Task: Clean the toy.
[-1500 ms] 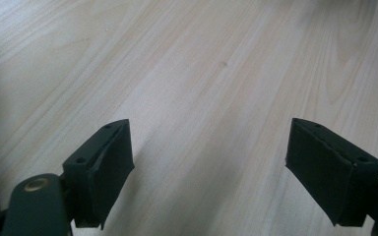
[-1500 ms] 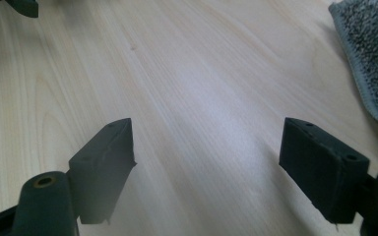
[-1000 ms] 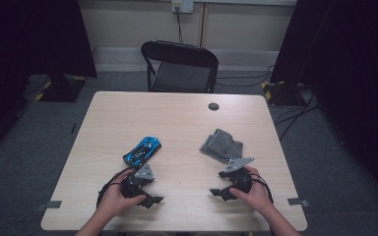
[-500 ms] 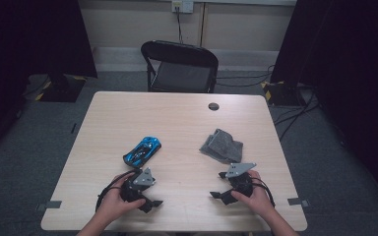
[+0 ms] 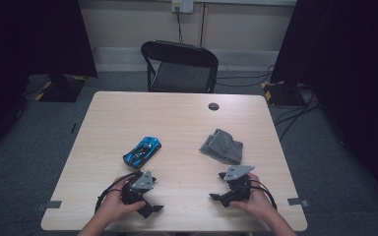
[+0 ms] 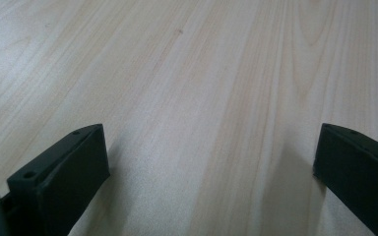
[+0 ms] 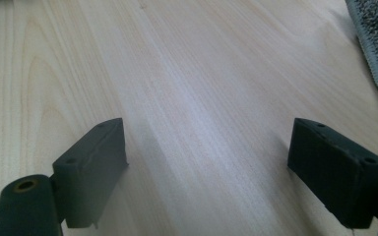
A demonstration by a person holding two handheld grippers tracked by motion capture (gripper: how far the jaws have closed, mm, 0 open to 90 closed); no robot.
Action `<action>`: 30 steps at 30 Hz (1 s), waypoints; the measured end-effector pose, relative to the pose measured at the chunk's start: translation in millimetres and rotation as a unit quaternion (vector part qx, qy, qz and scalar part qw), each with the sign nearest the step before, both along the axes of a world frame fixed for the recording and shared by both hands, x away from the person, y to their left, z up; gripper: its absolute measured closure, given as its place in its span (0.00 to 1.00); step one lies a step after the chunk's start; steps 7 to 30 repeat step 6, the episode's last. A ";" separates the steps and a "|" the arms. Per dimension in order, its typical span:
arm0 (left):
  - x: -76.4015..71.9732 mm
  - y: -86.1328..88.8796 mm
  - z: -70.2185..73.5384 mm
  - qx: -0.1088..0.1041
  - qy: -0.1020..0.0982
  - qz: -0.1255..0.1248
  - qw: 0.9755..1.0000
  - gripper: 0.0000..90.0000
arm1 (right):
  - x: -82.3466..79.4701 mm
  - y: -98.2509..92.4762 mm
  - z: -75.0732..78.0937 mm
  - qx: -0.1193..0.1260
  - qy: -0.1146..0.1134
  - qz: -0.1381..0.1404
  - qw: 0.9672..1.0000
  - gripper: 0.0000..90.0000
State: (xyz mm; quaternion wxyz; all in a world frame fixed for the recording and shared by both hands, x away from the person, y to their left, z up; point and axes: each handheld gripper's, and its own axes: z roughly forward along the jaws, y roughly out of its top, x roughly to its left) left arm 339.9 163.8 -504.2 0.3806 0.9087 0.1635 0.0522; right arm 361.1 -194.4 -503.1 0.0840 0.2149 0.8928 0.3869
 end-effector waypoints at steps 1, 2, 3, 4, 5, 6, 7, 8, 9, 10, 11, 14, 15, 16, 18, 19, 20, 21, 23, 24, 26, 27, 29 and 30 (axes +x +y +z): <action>0.0 0.0 0.0 0.000 0.000 0.000 1.000 0.00 | 0.0 0.0 -0.1 0.001 0.000 0.000 1.000 0.16; 0.0 0.0 0.0 0.000 0.000 0.000 1.000 0.00 | 0.0 -0.1 0.1 0.000 0.001 -0.001 1.000 0.16; 0.1 0.1 0.0 -0.001 0.000 0.000 1.000 0.00 | 0.1 -0.1 0.0 0.000 0.000 0.000 1.000 0.16; 0.2 0.2 0.0 -0.001 0.001 0.001 1.000 0.00 | 0.0 -0.1 0.1 0.000 0.001 -0.001 1.000 0.16; 0.2 0.2 0.0 -0.001 0.001 0.001 1.000 0.00 | 0.0 -0.1 0.0 0.000 0.001 -0.002 1.000 0.15; 0.2 0.2 0.0 -0.001 0.001 0.001 1.000 0.00 | 0.3 -0.1 0.0 -0.001 0.001 -0.003 1.000 0.15; 0.2 0.2 0.0 -0.001 0.001 0.001 1.000 0.00 | 0.3 -0.1 0.0 -0.001 0.001 -0.003 1.000 0.15; 0.2 0.2 0.0 -0.001 0.001 0.001 1.000 0.00 | 0.3 -0.1 0.0 -0.001 0.001 -0.003 1.000 0.15; 0.2 0.2 0.0 -0.001 0.001 0.001 1.000 0.00 | 0.3 -0.1 0.0 -0.001 0.001 -0.003 1.000 0.15; 0.2 0.2 0.0 -0.001 0.001 0.001 1.000 0.00 | 0.3 -0.1 0.0 -0.001 0.001 -0.003 1.000 0.15; 0.2 0.2 0.0 -0.001 0.001 0.001 1.000 0.00 | 0.3 -0.1 0.0 -0.001 0.001 -0.003 1.000 0.15; 0.2 0.2 0.0 -0.001 0.001 0.001 1.000 0.00 | 0.3 -0.1 0.0 -0.001 0.001 -0.003 1.000 0.15; 0.2 0.2 0.0 -0.001 0.001 0.001 1.000 0.00 | 0.3 -0.1 0.0 -0.001 0.001 -0.003 1.000 0.15; 0.2 0.2 0.0 -0.001 0.001 0.001 1.000 0.00 | 0.3 -0.1 0.0 -0.001 0.001 -0.003 1.000 0.15; 0.2 0.2 0.0 -0.001 0.001 0.001 1.000 0.00 | 0.3 -0.1 0.0 -0.001 0.001 -0.003 1.000 0.15; 0.2 0.2 0.0 -0.001 0.001 0.001 1.000 0.00 | 0.3 -0.1 0.0 -0.001 0.001 -0.003 1.000 0.15; 0.2 0.2 0.0 -0.001 0.001 0.001 1.000 0.00 | 0.3 -0.1 0.0 -0.001 0.001 -0.003 1.000 0.15; 0.2 0.2 0.0 -0.001 0.001 0.001 1.000 0.00 | 0.3 -0.1 0.0 -0.001 0.001 -0.003 1.000 0.15; 0.2 0.2 0.0 -0.001 0.001 0.001 1.000 0.00 | 0.3 -0.1 0.0 -0.001 0.001 -0.003 1.000 0.15; 0.2 0.2 0.0 -0.001 0.001 0.001 1.000 0.00 | 0.3 -0.1 0.0 -0.001 0.001 -0.003 1.000 0.15; 0.2 0.2 0.0 -0.001 0.001 0.001 1.000 0.00 | 0.3 -0.1 0.0 -0.001 0.001 -0.003 1.000 0.15; 0.2 0.2 0.0 -0.001 0.001 0.001 1.000 0.00 | 0.3 -0.1 0.0 -0.001 0.001 -0.003 1.000 0.15; 0.2 0.2 0.0 -0.001 0.001 0.001 1.000 0.00 | 0.3 -0.1 0.0 -0.001 0.001 -0.003 1.000 0.15; 0.2 0.2 0.0 -0.001 0.001 0.001 1.000 0.00 | 0.3 -0.1 0.0 -0.001 0.001 -0.003 1.000 0.15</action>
